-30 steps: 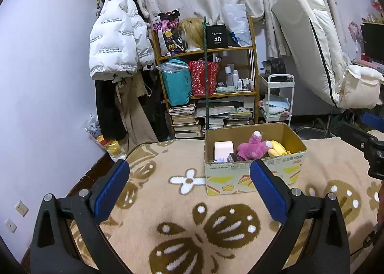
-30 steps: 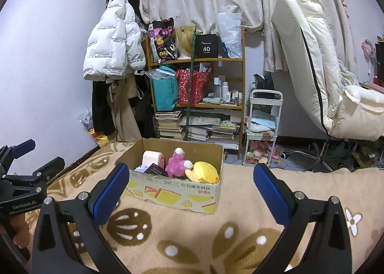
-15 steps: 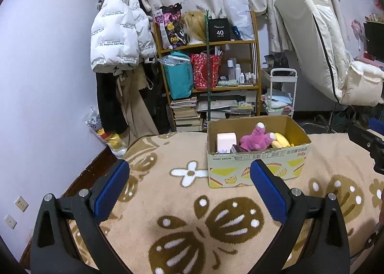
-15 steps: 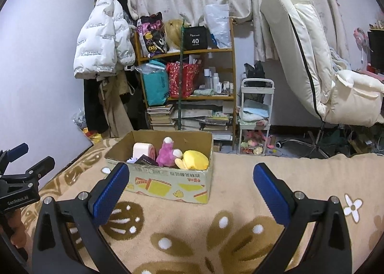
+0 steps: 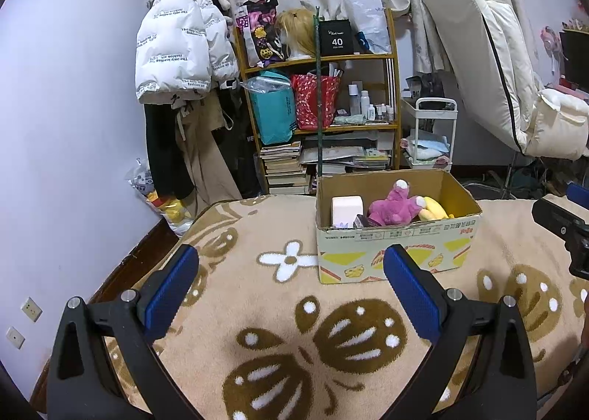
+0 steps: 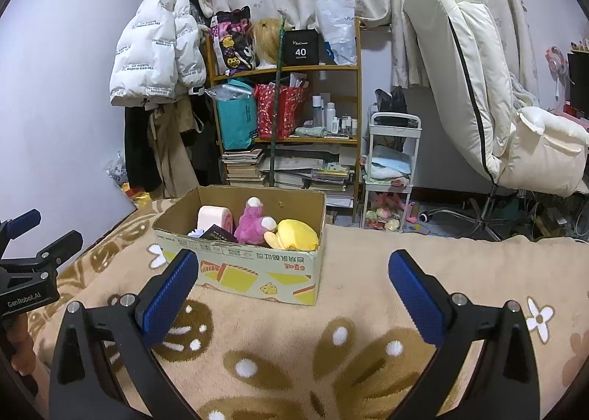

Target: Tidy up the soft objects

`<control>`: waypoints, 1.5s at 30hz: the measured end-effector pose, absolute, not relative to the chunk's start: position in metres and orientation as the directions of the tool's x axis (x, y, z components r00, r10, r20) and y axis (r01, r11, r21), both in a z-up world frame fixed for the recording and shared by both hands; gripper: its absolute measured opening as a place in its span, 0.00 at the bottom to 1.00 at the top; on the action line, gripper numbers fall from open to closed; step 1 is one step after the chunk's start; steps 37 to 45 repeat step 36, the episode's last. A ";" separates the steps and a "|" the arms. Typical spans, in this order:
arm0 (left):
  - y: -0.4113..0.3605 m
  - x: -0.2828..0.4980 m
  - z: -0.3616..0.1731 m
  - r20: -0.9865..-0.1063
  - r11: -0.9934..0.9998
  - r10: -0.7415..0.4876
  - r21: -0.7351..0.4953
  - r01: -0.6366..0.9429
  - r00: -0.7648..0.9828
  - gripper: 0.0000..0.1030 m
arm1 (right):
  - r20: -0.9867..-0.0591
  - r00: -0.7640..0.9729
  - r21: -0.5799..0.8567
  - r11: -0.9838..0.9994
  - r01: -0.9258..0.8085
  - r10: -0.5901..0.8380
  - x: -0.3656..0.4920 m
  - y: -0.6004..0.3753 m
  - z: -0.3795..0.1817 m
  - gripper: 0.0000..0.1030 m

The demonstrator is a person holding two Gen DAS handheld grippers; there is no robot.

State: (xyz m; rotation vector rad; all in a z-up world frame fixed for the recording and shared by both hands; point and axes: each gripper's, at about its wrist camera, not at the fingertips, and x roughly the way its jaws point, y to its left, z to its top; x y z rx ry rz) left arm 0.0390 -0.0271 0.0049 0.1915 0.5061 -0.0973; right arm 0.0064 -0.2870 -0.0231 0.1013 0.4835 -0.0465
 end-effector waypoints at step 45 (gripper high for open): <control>-0.027 0.037 0.004 -0.485 0.978 -0.047 0.156 0.139 0.873 0.97 | -0.468 0.884 0.093 0.993 0.068 -0.017 0.008 -0.293 -0.024 1.00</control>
